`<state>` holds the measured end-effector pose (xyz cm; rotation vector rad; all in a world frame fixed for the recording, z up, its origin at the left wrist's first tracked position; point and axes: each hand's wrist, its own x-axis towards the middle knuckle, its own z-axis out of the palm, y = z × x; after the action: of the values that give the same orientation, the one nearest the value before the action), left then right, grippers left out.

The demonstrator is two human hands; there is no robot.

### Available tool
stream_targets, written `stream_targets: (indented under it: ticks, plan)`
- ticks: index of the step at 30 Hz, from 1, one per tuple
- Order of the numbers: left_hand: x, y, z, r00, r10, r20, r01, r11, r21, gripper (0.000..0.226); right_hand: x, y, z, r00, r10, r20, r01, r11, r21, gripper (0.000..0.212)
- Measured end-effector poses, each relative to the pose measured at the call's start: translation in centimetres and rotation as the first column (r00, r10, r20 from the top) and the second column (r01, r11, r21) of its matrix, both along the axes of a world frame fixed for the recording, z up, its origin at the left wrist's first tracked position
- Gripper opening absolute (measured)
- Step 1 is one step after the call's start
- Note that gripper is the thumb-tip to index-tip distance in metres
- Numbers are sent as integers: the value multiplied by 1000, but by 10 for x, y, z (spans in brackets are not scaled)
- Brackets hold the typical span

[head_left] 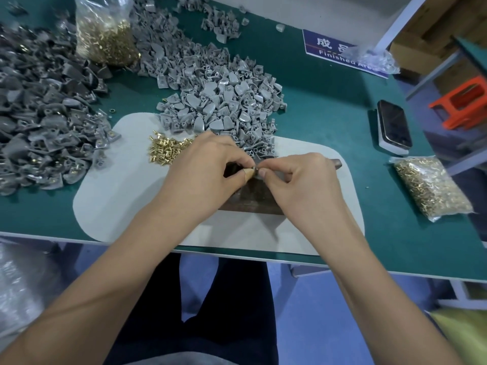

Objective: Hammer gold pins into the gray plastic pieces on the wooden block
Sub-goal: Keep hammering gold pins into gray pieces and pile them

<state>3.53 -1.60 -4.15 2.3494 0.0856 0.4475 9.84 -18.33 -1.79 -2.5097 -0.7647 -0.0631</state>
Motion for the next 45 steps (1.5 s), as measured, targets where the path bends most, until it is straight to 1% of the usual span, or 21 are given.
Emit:
stream_targets:
  ticks: [3, 7, 11, 15, 17, 19, 23, 27, 29, 35, 38, 41, 43, 45]
  plan:
    - [0, 1, 1, 1000, 6, -9, -6, 1000, 10, 7, 5, -1, 5, 1000, -2, -14, 1, 999, -46, 6]
    - [-1, 0, 1, 1000, 19, -6, -19, 999, 35, 8, 8, -3, 8, 999, -31, -37, 30, 999, -36, 5]
    - [-1, -1, 4, 1000, 16, -8, -15, 999, 49, 8, 10, 3, 15, 998, 58, -12, -59, 994, -94, 7]
    - [0, -2, 2, 1000, 16, 0, -15, 997, 74, 9, 11, 12, 23, 978, 196, 65, -173, 950, -259, 11]
    - [1, -2, 1, 1000, 7, 10, -8, 996, 84, 11, 10, 13, 23, 971, 221, 88, -188, 940, -285, 13]
    - [1, -1, 1, 1000, 4, 19, -5, 997, 78, 11, 9, 10, 20, 974, 207, 88, -184, 958, -219, 11]
    - [0, 2, 1, 1000, -15, -12, 16, 996, 90, 12, 11, 4, 14, 986, 157, 53, -153, 985, -80, 10]
    - [-1, 0, 0, 1000, 15, -1, -15, 994, 105, 8, 7, -1, 5, 993, 117, -2, -117, 993, 35, 12]
    - [-2, -2, 0, 1000, 27, 0, -27, 994, 108, 8, 3, -2, 4, 994, 105, 18, -106, 994, 41, 12]
    - [0, 1, 2, 999, 28, -16, -25, 992, 126, 8, 3, 4, 15, 990, 132, 56, -126, 987, -98, 12]
    - [0, 1, 0, 1000, 29, -8, -28, 992, 122, 9, 2, 7, 17, 987, 149, 62, -140, 982, -127, 12]
    - [0, 0, 1, 999, 37, -2, -37, 990, 137, 9, 6, 3, 12, 989, 134, 57, -128, 988, -84, 11]
    - [-1, -1, 1, 999, 44, 0, -44, 985, 168, 10, 7, 0, 8, 993, 113, 27, -112, 994, -12, 9]
    - [0, -1, 1, 999, 39, -4, -38, 980, 194, 11, 8, -4, 4, 995, 92, -38, -89, 992, 87, 7]
